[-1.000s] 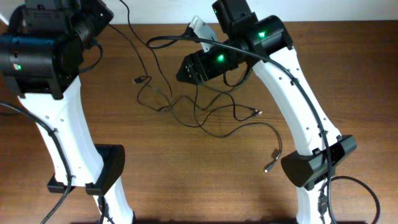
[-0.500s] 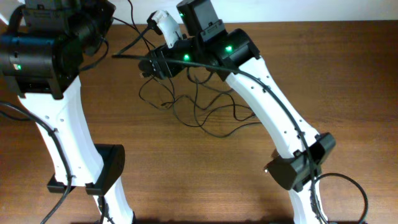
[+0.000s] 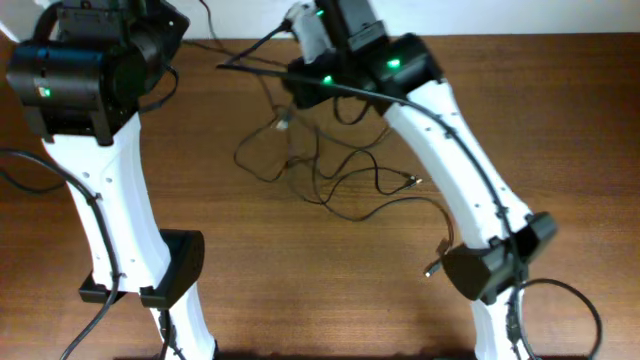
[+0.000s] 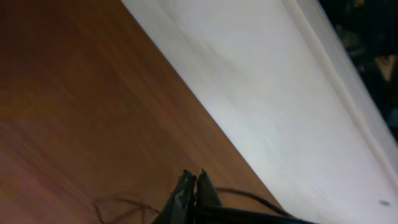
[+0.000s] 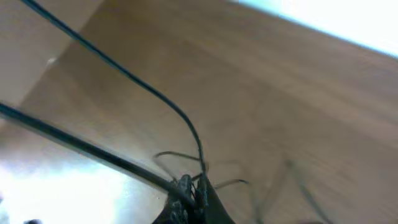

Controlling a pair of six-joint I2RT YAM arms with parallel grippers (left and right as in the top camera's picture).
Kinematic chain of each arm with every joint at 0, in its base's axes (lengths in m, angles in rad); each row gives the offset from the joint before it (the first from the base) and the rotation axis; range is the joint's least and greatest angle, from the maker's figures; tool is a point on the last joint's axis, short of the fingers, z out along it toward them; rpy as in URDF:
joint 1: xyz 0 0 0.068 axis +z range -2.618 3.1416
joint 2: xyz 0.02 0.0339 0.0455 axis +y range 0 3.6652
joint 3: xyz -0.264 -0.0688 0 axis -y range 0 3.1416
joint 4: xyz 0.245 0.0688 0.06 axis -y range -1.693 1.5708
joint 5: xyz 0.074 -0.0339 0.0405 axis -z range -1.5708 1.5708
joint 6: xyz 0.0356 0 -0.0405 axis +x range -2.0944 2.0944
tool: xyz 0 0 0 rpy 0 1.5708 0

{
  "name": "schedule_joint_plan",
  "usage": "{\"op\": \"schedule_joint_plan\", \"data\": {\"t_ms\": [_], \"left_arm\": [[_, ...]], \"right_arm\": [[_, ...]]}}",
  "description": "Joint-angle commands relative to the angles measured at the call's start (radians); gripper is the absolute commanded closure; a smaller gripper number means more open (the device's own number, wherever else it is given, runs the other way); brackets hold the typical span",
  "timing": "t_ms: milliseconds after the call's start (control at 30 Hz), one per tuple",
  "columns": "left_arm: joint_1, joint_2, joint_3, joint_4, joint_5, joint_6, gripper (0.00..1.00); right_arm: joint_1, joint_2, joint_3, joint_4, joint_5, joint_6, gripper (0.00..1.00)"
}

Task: Untangle cables

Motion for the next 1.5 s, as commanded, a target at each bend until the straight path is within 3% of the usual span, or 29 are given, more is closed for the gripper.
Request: {"op": "schedule_joint_plan", "data": {"t_ms": [0, 100, 367, 500, 733, 900, 1133, 1233, 1333, 1367, 1400, 1433, 1467], "left_arm": [[0.023, -0.011, -0.035, 0.005, -0.203, 0.119, 1.0], [0.022, -0.011, -0.081, 0.005, -0.188, 0.251, 1.0], [0.018, -0.011, -0.125, 0.025, 0.21, 0.515, 1.0], [-0.015, -0.011, -0.125, 0.03, 0.301, 0.544, 1.0], [-0.13, -0.01, -0.125, 0.095, 0.3, 0.57, 1.0], [-0.135, -0.01, -0.126, 0.116, 0.3, 0.569, 1.0], [-0.135, -0.01, -0.126, 0.155, 0.293, 0.641, 1.0], [-0.126, -0.014, -0.125, 0.226, 0.29, 0.799, 1.0], [-0.054, -0.076, -0.121, 0.335, 0.24, 0.816, 1.0], [-0.029, -0.102, -0.121, 0.363, 0.239, 0.816, 1.0], [0.001, -0.133, -0.121, 0.394, 0.238, 0.816, 1.0], [0.03, -0.164, -0.121, 0.422, 0.232, 0.816, 1.0], [0.051, -0.185, -0.121, 0.443, 0.214, 0.816, 1.0]], "right_arm": [[-0.089, -0.073, 0.007, -0.065, 0.298, -0.003, 0.96], [-0.125, -0.103, 0.007, -0.072, 0.372, -0.003, 0.96], [-0.063, -0.173, 0.008, 0.08, 0.235, -0.061, 0.96], [-0.059, -0.2, 0.008, 0.246, 0.24, -0.065, 0.96], [-0.058, -0.247, 0.008, 0.443, 0.252, -0.088, 0.96], [-0.052, -0.25, 0.008, 0.33, 0.021, -0.185, 0.96], [-0.052, -0.261, 0.008, 0.117, 0.059, -0.18, 0.96], [-0.054, -0.257, 0.007, 0.032, 0.06, -0.18, 0.96], [-0.054, -0.257, 0.007, 0.005, 0.06, -0.18, 0.96], [-0.054, -0.256, 0.007, 0.002, 0.06, -0.18, 0.88], [-0.054, -0.254, 0.007, -0.003, 0.061, -0.18, 0.71], [-0.054, -0.253, 0.006, -0.012, 0.075, -0.178, 0.46], [-0.054, -0.248, 0.006, -0.026, 0.116, -0.146, 0.28]]}}
